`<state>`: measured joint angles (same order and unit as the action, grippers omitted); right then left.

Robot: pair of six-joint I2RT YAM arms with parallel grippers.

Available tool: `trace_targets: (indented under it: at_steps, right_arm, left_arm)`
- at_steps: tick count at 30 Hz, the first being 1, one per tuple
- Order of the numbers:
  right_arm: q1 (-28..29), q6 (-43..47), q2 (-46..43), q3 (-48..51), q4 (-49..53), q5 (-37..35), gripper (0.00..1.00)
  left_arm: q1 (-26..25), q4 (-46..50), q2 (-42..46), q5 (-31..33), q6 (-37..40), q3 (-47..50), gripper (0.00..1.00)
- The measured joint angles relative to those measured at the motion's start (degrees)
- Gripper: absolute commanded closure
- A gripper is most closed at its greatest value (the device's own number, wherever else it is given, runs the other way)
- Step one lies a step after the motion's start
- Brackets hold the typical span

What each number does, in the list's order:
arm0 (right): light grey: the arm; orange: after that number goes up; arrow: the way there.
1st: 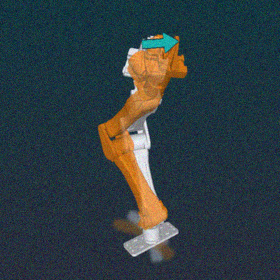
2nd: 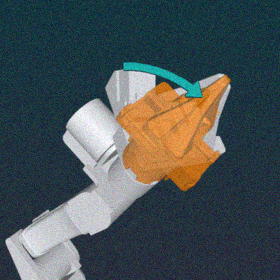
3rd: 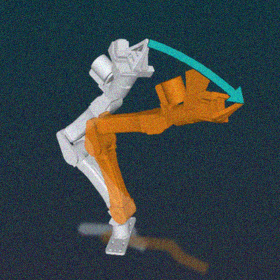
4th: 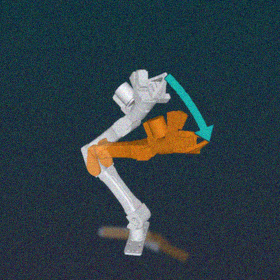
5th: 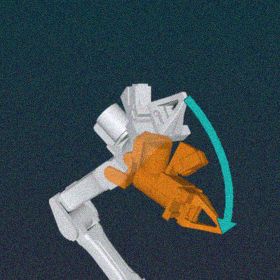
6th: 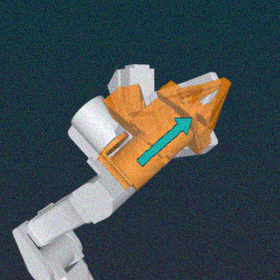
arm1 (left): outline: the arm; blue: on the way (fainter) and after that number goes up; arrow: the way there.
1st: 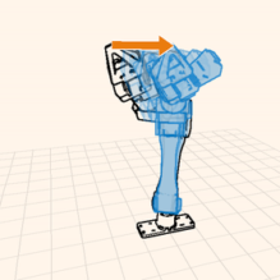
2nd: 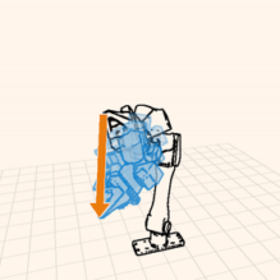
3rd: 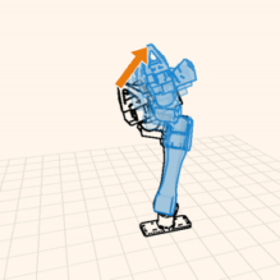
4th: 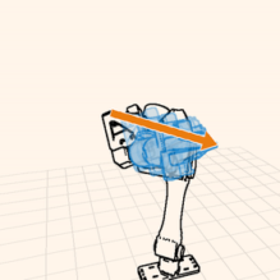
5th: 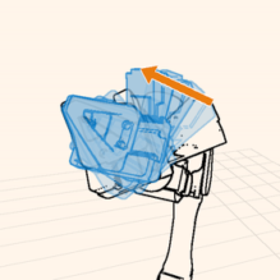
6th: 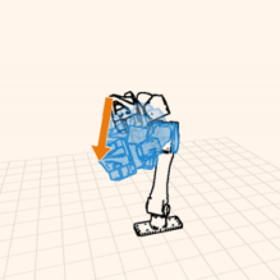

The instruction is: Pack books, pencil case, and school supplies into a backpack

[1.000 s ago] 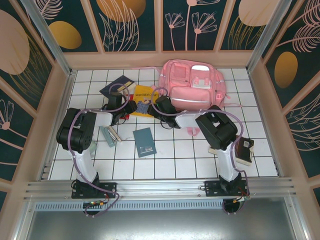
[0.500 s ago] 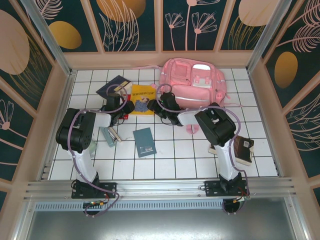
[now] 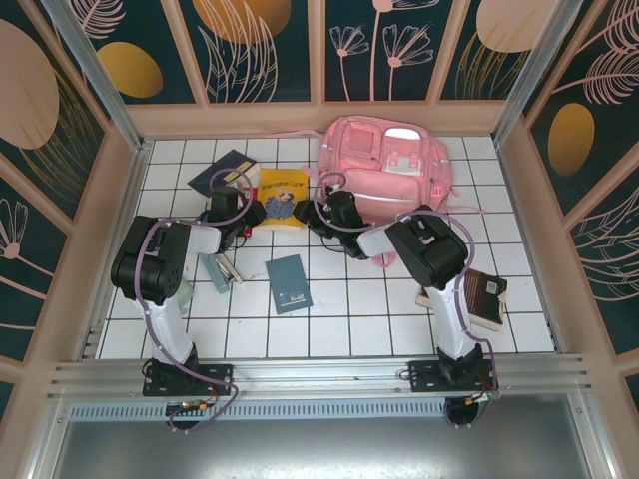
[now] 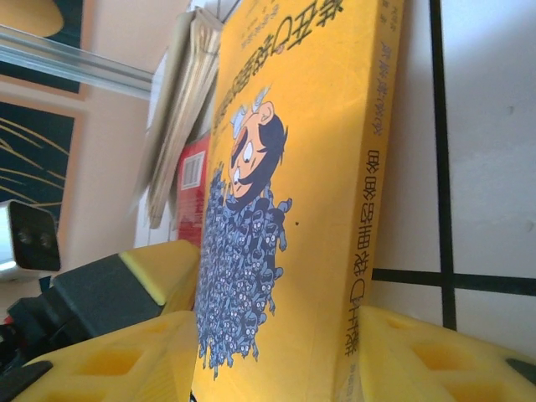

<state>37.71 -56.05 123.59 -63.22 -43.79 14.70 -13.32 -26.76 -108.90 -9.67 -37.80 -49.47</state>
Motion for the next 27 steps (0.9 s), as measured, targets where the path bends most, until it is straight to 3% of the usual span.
trace_targets:
  at_steps: [9, 22, 27]
  right_arm:
    - [0.11, 1.64, 0.00, 0.74, -3.76, 0.90, 0.48]
    - [0.52, 3.13, 0.76, -4.85, 9.29, -1.16, 0.47]
    - [0.35, 1.60, 2.36, -4.92, 4.57, 1.03, 0.48]
  left_arm:
    - [0.00, -0.02, 0.00, 0.07, 0.00, 0.00, 0.68]
    - [0.00, -0.09, 0.22, -0.96, -0.04, 0.22, 0.68]
    - [0.00, -0.09, 0.59, -2.21, -0.46, 0.50, 0.67]
